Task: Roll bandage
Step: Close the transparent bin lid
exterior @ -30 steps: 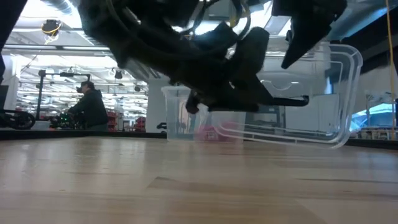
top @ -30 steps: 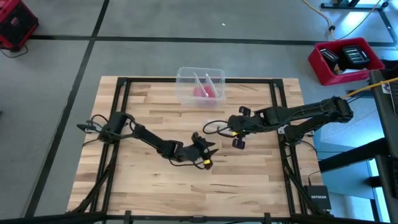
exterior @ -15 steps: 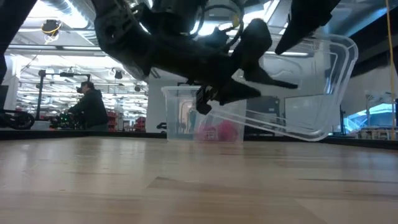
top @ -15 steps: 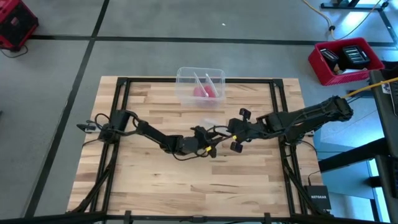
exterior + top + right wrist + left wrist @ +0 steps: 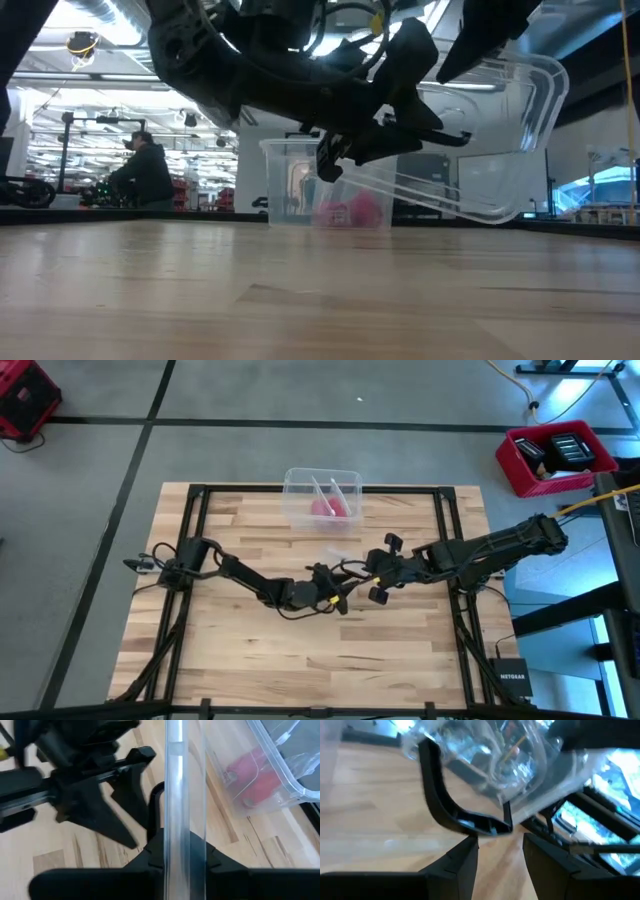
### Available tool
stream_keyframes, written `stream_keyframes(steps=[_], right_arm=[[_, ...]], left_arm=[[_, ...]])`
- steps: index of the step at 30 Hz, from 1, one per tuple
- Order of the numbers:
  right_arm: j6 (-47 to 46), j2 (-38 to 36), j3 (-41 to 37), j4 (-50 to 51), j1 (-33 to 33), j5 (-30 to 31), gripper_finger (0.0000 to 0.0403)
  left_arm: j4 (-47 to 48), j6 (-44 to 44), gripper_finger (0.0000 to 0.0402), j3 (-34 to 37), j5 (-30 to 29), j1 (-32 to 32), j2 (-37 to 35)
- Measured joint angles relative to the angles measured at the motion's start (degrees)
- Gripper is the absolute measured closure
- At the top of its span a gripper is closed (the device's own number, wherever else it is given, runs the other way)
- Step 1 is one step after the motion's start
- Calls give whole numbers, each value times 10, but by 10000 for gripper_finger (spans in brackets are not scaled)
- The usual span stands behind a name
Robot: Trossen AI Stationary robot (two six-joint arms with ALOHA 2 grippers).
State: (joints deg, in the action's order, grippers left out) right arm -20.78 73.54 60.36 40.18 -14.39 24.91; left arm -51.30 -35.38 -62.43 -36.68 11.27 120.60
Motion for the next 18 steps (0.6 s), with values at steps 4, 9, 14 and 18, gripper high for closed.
stream_keyframes(steps=[4, 9, 14, 18], right_arm=[[0, 0, 0, -1, 1, 1, 362], [-5, 0, 0, -3, -2, 0, 362], [-12, 0, 0, -9, -7, 0, 362], [-15, 0, 0, -13, -8, -1, 362]], left_arm=[[-39, 21, 254, 0, -3, -1, 0], [-46, 10, 254, 0, -16, 0, 0], [-36, -23, 254, 0, -28, -3, 3], [-19, -52, 254, 1, -51, -2, 4]])
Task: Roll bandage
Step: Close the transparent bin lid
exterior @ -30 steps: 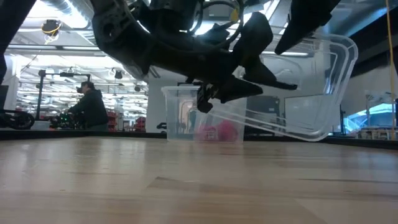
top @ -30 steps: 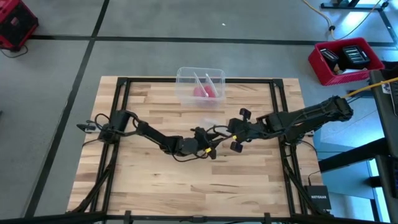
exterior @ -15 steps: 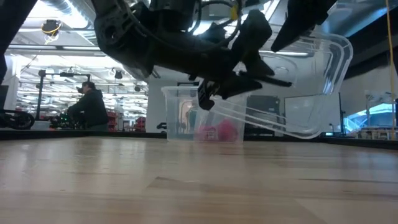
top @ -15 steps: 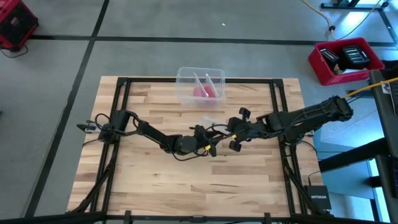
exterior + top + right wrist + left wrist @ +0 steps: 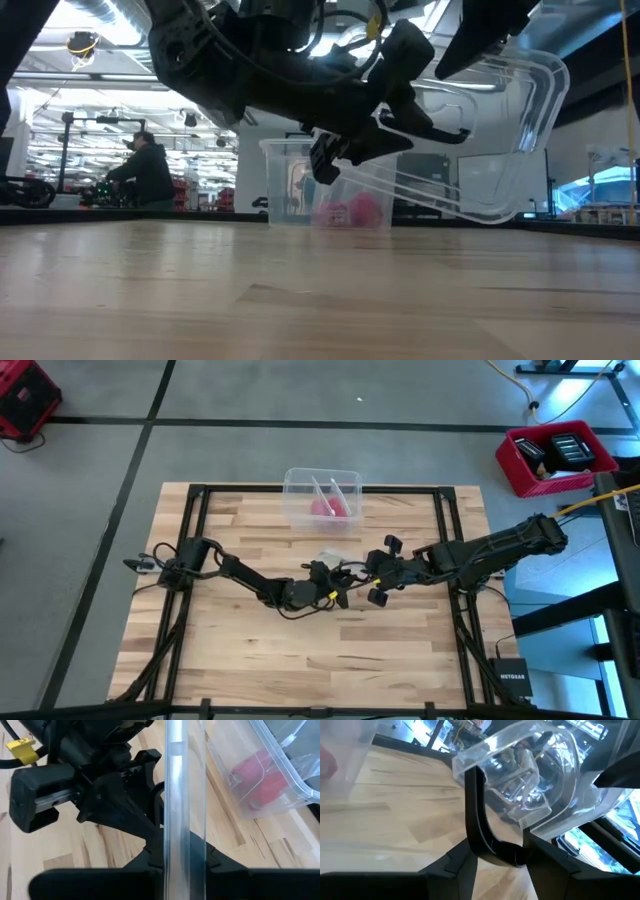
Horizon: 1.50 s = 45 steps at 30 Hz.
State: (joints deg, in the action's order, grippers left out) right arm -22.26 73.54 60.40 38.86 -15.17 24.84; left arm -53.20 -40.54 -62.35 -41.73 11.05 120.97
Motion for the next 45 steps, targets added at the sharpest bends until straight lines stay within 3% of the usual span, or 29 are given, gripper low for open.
stream_keyframes(steps=[7, 14, 17, 24, 28, 32, 38, 45], right_arm=[[-2, 0, 0, -8, -2, 2, 362], [-4, 0, 0, -15, -3, -2, 358], [-13, 0, 0, -5, -3, -27, 330], [-17, -28, 6, -7, -2, -98, 249], [-16, -68, 37, 36, -2, -99, 220], [-14, -113, 61, 79, -2, -91, 206], [-10, -175, 71, 124, -2, -28, 205], [-14, -209, 53, 151, -2, 24, 205]], left_arm=[[-29, 38, 263, 0, -2, 3, 0], [-36, 84, 341, 1, -3, 8, 0], [-39, 113, 372, 1, -5, 10, 0], [-7, 190, 375, 1, 0, 20, -6], [47, 224, 375, 0, 0, 29, -38], [161, 255, 375, 0, 2, 33, -94], [435, 244, 376, -25, 82, 11, -203], [764, 285, 376, -146, 134, -27, -267]])
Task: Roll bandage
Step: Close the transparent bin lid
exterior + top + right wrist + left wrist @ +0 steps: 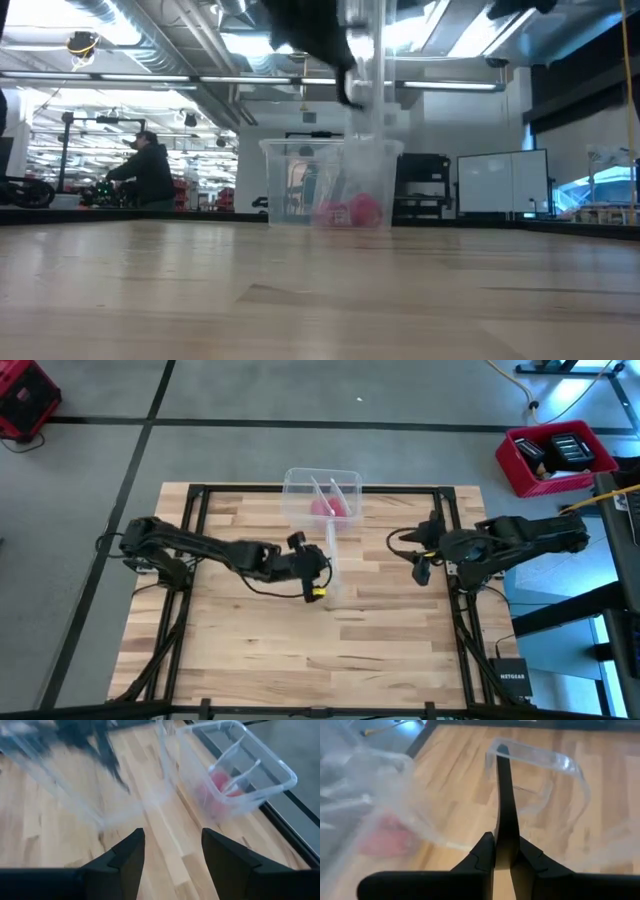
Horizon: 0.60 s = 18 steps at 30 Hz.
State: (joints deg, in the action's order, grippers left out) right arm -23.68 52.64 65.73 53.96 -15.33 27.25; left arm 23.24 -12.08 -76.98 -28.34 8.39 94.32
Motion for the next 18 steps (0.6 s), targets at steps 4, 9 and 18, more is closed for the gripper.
stream_keyframes(steps=[4, 9, 18], right_arm=[[0, -2, -33, -1, 0, 3, 205], [1, 0, -93, -55, 0, 12, 205], [60, 1, -198, -184, 57, 73, 205]], left_arm=[[167, 36, 376, -108, 12, -24, -4], [316, 74, 376, -224, 47, -70, -4], [496, 219, 376, -342, 70, -211, 1]])
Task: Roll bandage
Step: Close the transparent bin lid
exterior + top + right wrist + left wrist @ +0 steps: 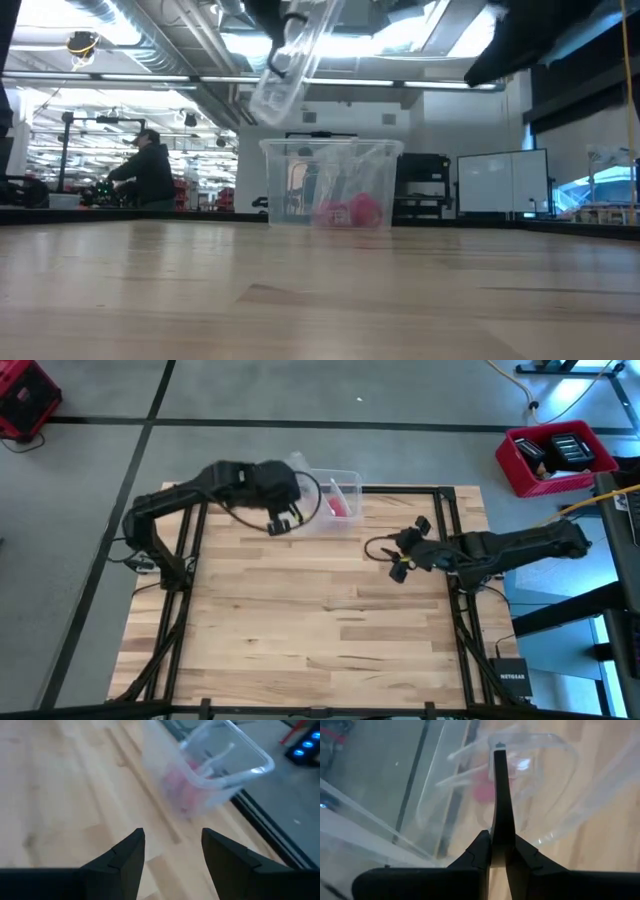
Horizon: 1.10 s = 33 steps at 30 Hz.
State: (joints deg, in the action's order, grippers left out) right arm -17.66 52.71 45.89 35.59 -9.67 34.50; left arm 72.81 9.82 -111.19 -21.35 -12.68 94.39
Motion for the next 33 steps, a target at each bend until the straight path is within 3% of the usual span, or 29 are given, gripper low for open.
stream_keyframes(steps=[4, 8, 13, 18, 24, 33], right_arm=[[54, 1, -49, -77, 67, 9, 205], [125, 1, -85, -168, 161, -34, 205], [218, 34, -114, -275, 301, -180, 205], [254, 128, -116, -361, 406, -310, 205], [264, 246, -116, -473, 464, -400, 205], [241, 338, -101, -560, 468, -432, 205]], left_arm=[[32, 72, 376, -6, 22, -53, 10], [53, 141, 376, -5, 42, -86, 28], [40, 216, 376, -5, 54, -112, 33], [68, 235, 376, -33, 54, -130, 34], [61, 272, 376, -87, 69, -149, 58], [47, 305, 376, -125, 97, -168, 149]])
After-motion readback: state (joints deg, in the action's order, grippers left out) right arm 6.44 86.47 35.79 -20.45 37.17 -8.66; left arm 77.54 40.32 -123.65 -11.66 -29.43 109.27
